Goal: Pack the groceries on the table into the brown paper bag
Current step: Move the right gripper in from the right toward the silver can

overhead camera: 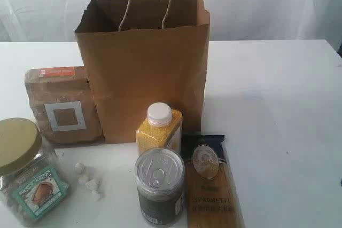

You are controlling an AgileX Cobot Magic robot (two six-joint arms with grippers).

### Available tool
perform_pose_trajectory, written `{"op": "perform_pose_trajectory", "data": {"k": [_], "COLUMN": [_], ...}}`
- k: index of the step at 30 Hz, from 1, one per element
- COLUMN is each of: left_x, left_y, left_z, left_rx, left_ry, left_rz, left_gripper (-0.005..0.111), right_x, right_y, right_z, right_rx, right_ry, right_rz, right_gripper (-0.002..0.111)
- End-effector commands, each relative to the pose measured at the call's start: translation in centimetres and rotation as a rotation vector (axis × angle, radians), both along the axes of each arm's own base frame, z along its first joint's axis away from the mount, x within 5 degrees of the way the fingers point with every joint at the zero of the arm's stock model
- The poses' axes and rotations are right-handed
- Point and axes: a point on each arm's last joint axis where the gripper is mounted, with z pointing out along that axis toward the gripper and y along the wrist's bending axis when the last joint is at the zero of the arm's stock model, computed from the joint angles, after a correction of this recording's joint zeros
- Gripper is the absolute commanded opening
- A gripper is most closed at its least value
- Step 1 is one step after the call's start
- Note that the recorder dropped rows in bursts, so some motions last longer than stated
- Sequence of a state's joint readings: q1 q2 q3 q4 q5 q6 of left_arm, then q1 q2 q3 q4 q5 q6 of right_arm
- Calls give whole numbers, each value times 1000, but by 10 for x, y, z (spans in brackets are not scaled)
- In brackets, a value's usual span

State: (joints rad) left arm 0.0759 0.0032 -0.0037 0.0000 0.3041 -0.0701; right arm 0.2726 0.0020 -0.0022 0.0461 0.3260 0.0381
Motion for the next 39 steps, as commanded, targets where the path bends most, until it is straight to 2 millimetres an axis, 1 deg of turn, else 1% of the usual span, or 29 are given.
{"op": "perform_pose_trajectory", "data": {"k": [1, 3, 4, 6, 7, 8, 10, 11, 12, 13, 16, 17, 19, 20, 21, 23, 24, 25, 26, 27, 29, 30, 31, 32, 33, 35, 36, 37, 39], "left_x": [0, 0, 0, 0, 0, 0, 0, 0, 0, 0, 0, 0, 0, 0, 0, 0, 0, 0, 0, 0, 0, 0, 0, 0, 0, 0, 0, 0, 0], "left_y": [-2, -2, -2, -2, -2, -2, -2, -2, -2, -2, -2, -2, -2, -2, -2, -2, -2, -2, -2, -2, -2, -2, -2, -2, -2, -2, -2, -2, -2], "left_z": [-1, -1, -1, -1, -1, -1, -1, -1, -1, -1, -1, -1, -1, -1, -1, -1, -1, -1, -1, -1, -1, -1, -1, -1, -1, -1, -1, -1, -1], "left_rx": [-6, -6, -6, -6, -6, -6, -6, -6, -6, -6, -6, -6, -6, -6, -6, -6, -6, -6, -6, -6, -6, -6, -6, -6, -6, -6, -6, -6, -6], "left_ry": [2, 2, 2, 2, 2, 2, 2, 2, 2, 2, 2, 2, 2, 2, 2, 2, 2, 2, 2, 2, 2, 2, 2, 2, 2, 2, 2, 2, 2], "left_rz": [-42, -43, -43, -43, -43, -43, -43, -43, -43, -43, -43, -43, -43, -43, -43, -43, -43, -43, -43, -43, -43, -43, -43, -43, -43, -43, -43, -43, -41], "left_gripper": [0, 0, 0, 0, 0, 0, 0, 0, 0, 0, 0, 0, 0, 0, 0, 0, 0, 0, 0, 0, 0, 0, 0, 0, 0, 0, 0, 0, 0], "right_x": [0, 1, 0, 0, 0, 1, 2, 3, 3, 2, -2, -5, -9, -12, -16, -28, -35, -41, -47, -53, -70, -72, -69, -61, -49, -24, -7, 3, 21], "right_y": [0, -1, -2, -3, -3, -2, 0, 0, -1, -2, -6, -9, -11, -13, -15, -20, -22, -23, -23, -20, -12, -6, -1, 0, -2, -16, -30, -40, -60], "right_z": [0, 0, -1, -2, -2, 2, 13, 17, 29, 34, 53, 62, 69, 75, 80, 94, 105, 118, 131, 144, 174, 186, 194, 196, 194, 184, 174, 166, 143], "right_rx": [6, -92, -180, -254, -253, -222, -81, -47, 115, 167, 251, 278, 304, 362, 467, 844, 1040, 1160, 1192, 1127, 850, 610, 335, 59, -174, -428, -530, -564, -625], "right_ry": [-11, -37, -46, -54, -56, -98, -176, -220, -305, -354, -550, -656, -745, -809, -857, -945, -950, -946, -951, -980, -1066, -1068, -1038, -987, -923, -760, -597, -475, -165], "right_rz": [-6, 6, 21, 33, 33, 28, 12, 5, -20, -31, -58, -71, -82, -83, -69, 52, 143, 217, 265, 302, 329, 291, 227, 143, 49, -154, -322, -428, -671], "right_gripper": [0, 0, 0, 0, 0, 0, 0, 0, 0, 0, 0, 0, 0, 0, 0, 0, 0, 0, 0, 0, 0, 0, 0, 0, 0, 0, 0, 0, 0]}}
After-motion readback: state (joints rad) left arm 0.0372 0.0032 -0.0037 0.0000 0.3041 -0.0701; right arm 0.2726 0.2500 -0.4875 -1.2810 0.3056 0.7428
